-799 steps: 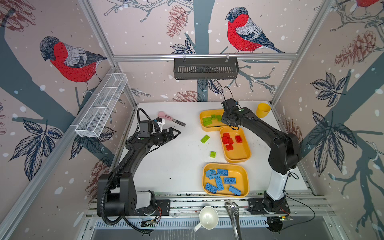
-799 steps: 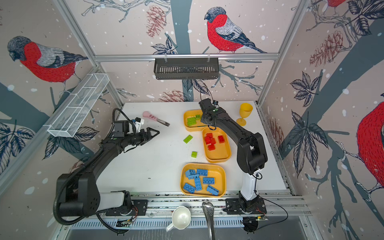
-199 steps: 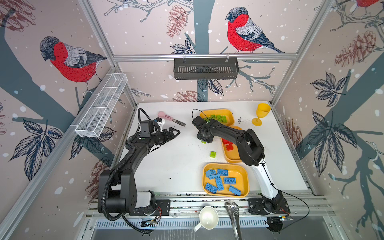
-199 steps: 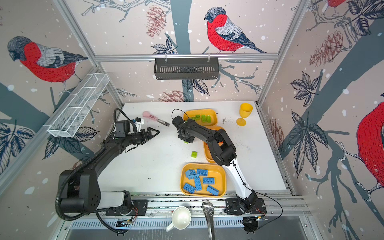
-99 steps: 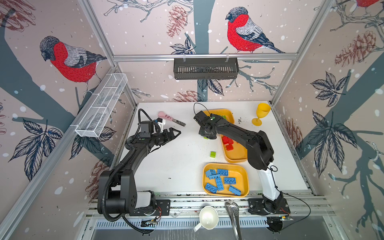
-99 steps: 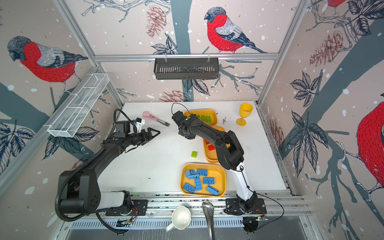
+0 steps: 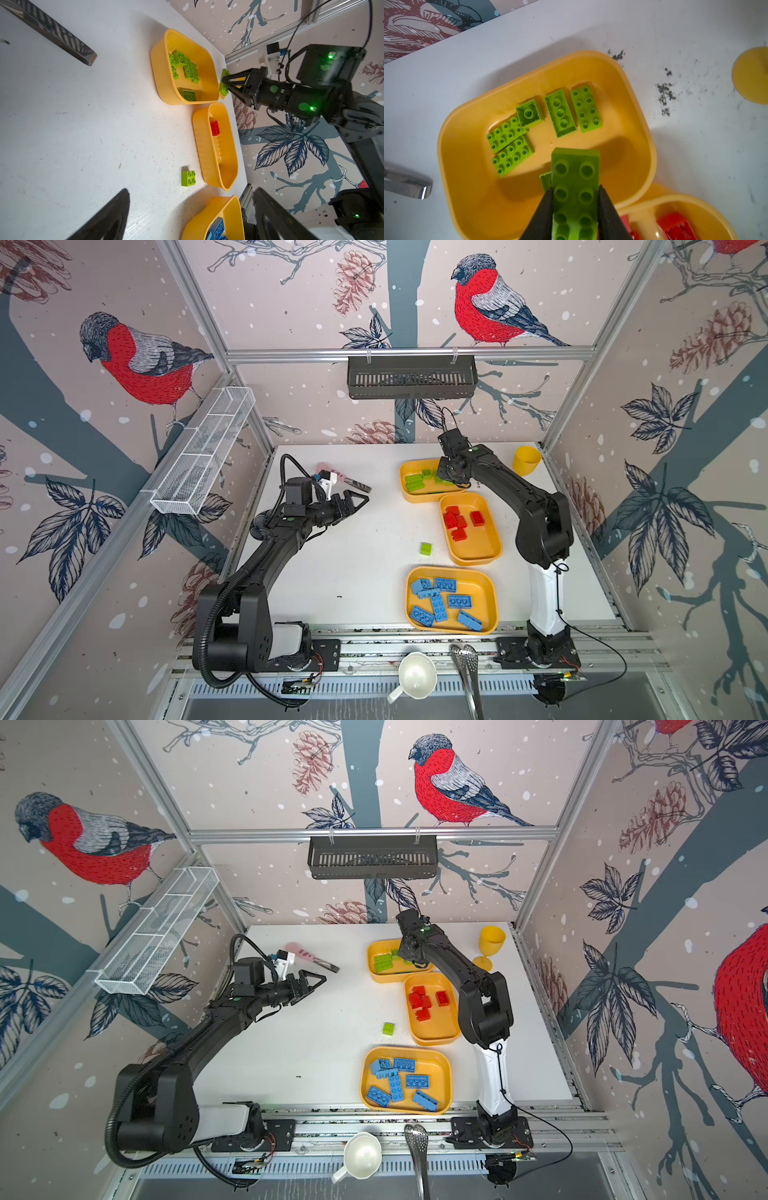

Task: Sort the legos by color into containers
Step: 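Carry the lime-green brick to the farthest tray and release it, then move the right gripper back over the small lime-green 2x2 brick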

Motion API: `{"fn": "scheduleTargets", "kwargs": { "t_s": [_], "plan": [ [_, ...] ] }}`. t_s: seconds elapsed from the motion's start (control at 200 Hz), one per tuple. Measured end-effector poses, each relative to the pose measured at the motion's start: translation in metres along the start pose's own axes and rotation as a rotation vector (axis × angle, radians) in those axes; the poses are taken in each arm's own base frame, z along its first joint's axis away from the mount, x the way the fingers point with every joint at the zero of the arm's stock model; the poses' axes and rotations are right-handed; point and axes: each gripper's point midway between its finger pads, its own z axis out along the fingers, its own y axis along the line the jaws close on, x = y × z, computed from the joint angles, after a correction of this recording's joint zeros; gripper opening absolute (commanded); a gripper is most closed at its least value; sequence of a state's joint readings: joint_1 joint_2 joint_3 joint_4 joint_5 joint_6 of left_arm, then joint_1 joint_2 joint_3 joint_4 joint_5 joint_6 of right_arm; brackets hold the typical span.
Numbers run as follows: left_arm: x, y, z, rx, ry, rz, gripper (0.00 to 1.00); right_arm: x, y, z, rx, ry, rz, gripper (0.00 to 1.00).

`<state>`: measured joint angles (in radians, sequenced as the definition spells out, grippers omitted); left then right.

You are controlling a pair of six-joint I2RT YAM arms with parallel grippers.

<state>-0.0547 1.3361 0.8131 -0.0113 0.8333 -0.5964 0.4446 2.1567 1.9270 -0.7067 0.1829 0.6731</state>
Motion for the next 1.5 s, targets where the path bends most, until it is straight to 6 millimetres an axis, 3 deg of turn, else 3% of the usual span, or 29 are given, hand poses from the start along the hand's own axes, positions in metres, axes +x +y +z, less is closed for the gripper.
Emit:
{"fn": "scheduleTargets", "kwargs": {
  "t_s": [0.21,0.385,0.525,0.675,0.79,1.016,1.196,1.501],
  "plan": [
    [-0.003,0.003,0.003,-0.007,0.0,-0.01,0.92,-0.006,0.029,0.044,-0.103,0.041,-0.034,0.4],
    [-0.007,0.005,0.005,-0.015,-0.004,-0.012,0.92,0.006,0.043,0.051,-0.141,0.078,-0.048,0.67],
    [-0.008,0.007,0.006,-0.021,-0.007,-0.013,0.92,0.016,0.032,0.043,-0.122,0.104,-0.049,0.69],
    [-0.007,0.007,0.006,-0.022,-0.006,-0.013,0.92,0.028,0.025,-0.001,-0.129,0.106,-0.055,0.7],
    [-0.005,0.009,0.006,-0.024,-0.001,-0.017,0.92,0.061,0.026,-0.033,-0.135,0.131,-0.055,0.72],
    [0.001,0.014,0.008,-0.027,0.013,-0.024,0.92,0.146,0.042,-0.062,-0.108,0.231,-0.067,0.74],
    [0.002,0.014,0.008,-0.025,0.015,-0.015,0.92,0.198,0.055,-0.06,-0.068,0.291,-0.069,0.74],
    [0.01,0.012,0.003,-0.026,0.03,0.013,0.92,0.253,0.038,-0.049,0.044,0.361,-0.097,0.71]
  ]
}}
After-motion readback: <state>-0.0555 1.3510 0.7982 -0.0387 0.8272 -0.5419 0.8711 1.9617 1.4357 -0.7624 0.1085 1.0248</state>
